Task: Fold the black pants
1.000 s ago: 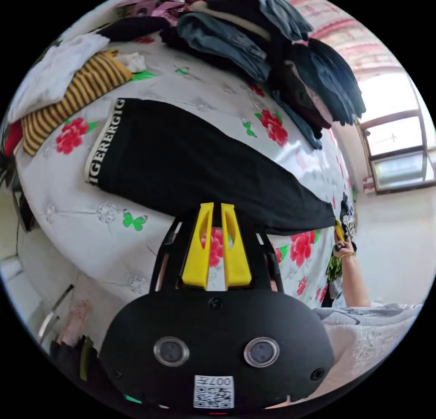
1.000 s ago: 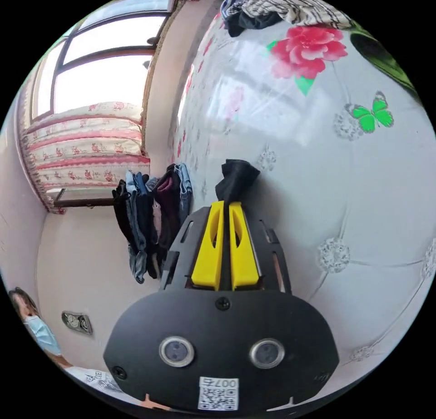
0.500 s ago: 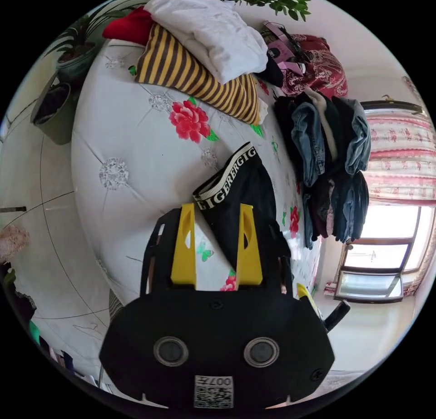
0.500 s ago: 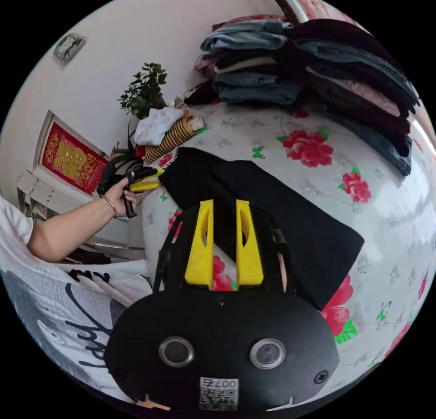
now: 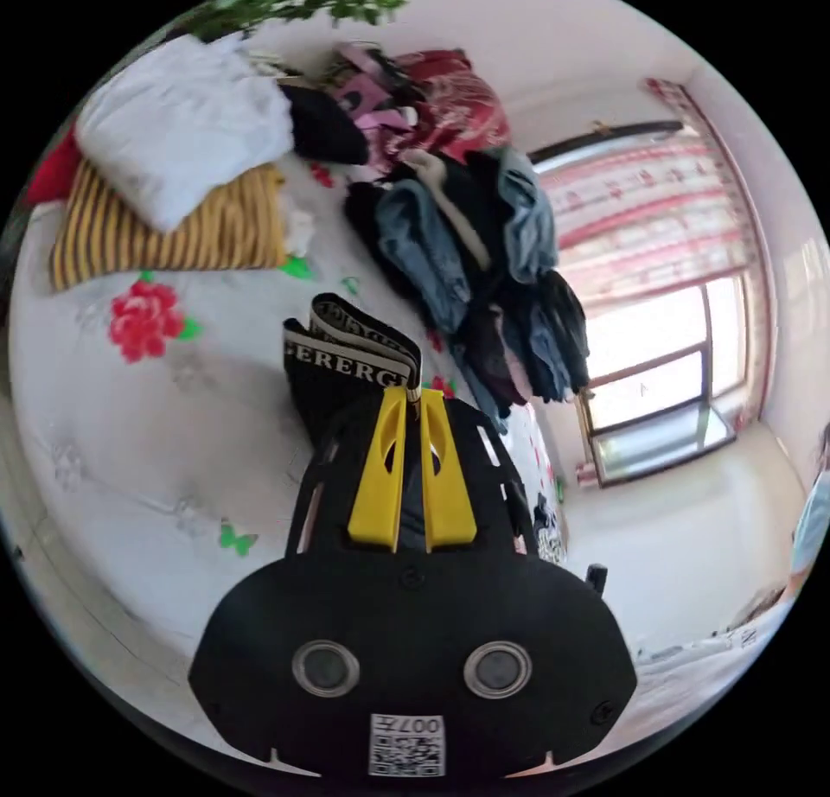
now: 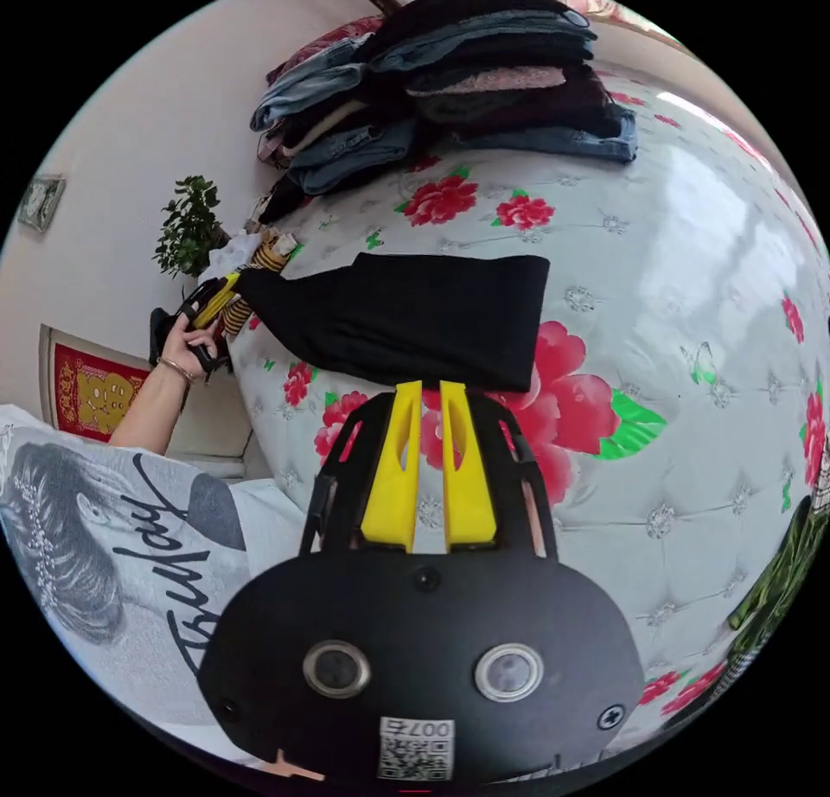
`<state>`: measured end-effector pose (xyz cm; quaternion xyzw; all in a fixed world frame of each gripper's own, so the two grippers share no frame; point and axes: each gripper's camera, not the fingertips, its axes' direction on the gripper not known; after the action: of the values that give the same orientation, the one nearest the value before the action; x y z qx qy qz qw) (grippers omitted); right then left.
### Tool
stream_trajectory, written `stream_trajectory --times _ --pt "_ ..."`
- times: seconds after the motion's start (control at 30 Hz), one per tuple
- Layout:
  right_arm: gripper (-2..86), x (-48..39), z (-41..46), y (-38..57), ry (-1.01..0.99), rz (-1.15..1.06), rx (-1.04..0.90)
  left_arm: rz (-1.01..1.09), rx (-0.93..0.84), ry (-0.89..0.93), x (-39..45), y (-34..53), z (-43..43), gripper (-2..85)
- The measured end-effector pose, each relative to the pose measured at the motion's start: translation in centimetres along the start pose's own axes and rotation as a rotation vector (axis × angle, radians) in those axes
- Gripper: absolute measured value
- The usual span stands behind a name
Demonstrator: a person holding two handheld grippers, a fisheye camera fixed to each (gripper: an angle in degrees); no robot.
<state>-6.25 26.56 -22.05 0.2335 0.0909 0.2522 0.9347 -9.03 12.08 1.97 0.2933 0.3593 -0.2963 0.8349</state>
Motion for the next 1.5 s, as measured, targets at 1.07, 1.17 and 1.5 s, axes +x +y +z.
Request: stream_trajectory --times 1.07,1.17,1.5 --pt "5.7 12.3 -0.3 -10.4 -0.428 0.162 0.078 0.322 -0.613 0.120 9.7 6.8 26.1 5.1" --pt "5.4 9.4 -9.0 -16.0 -0.430 0.008 0.261 0.468 -0.480 0.253 17.6 -0.6 24.8 5.0" --pt "5.7 0.8 -23.7 -32.3 -0.035 -0.057 0.671 0.590 -0.083 -0.263 31.4 -19.1 25.6 10.9"
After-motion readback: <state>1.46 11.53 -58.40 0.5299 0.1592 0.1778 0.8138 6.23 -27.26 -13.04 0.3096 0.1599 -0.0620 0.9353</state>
